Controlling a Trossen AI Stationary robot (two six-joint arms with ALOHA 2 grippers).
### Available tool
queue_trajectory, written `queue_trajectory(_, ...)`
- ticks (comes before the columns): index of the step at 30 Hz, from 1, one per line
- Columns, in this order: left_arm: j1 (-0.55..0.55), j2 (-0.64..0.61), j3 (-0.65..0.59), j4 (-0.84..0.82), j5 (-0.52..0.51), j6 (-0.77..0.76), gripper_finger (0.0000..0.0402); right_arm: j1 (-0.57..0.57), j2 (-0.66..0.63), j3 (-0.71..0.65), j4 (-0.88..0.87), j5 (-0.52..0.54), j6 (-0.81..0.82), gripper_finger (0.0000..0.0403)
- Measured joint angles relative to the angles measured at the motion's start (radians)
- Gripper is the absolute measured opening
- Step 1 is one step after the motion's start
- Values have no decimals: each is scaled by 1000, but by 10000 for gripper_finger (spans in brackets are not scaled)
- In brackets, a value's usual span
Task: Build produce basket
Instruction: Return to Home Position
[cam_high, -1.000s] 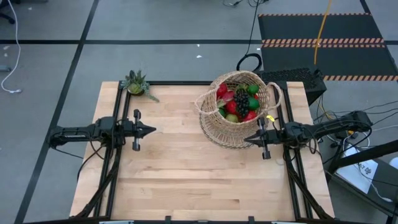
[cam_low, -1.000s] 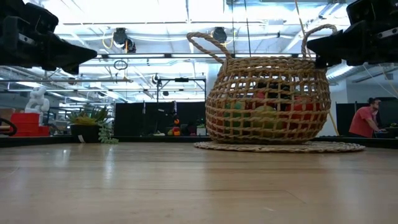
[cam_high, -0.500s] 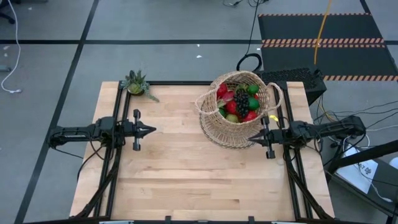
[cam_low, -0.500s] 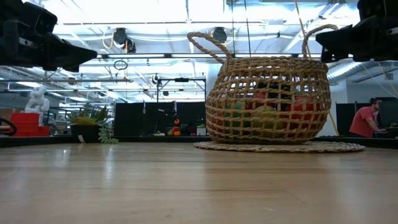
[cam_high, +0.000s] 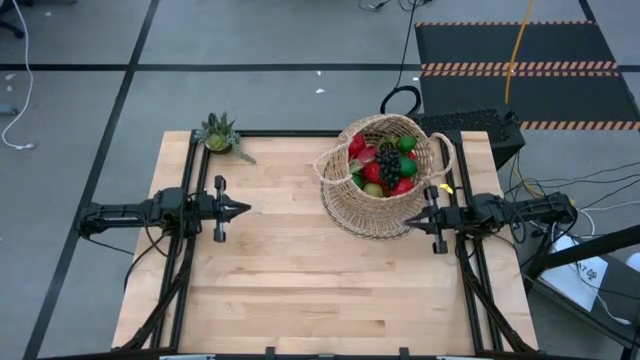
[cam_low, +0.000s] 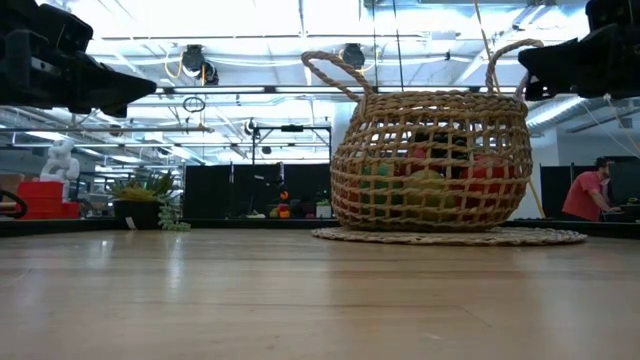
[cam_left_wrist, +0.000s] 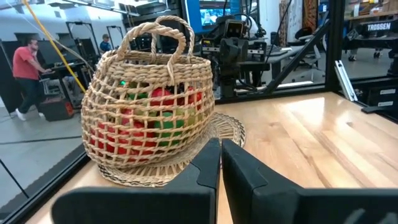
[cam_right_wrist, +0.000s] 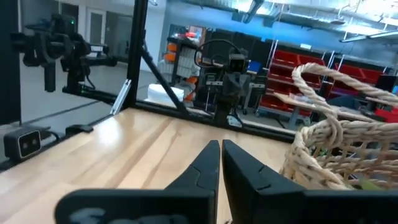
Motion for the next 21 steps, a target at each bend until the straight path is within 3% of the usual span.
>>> queue_trajectory(10,0,0,-1,9,-1,-2,19,-1,10,-10,-18,24,25,11)
queue_trajectory(16,0,0,-1,12,-1,-2,19,-1,10,-10,-15,24,171,11)
queue_trajectory(21,0,0,-1,12,-1,-2,19,-1,10,-10,-15,24,175,11)
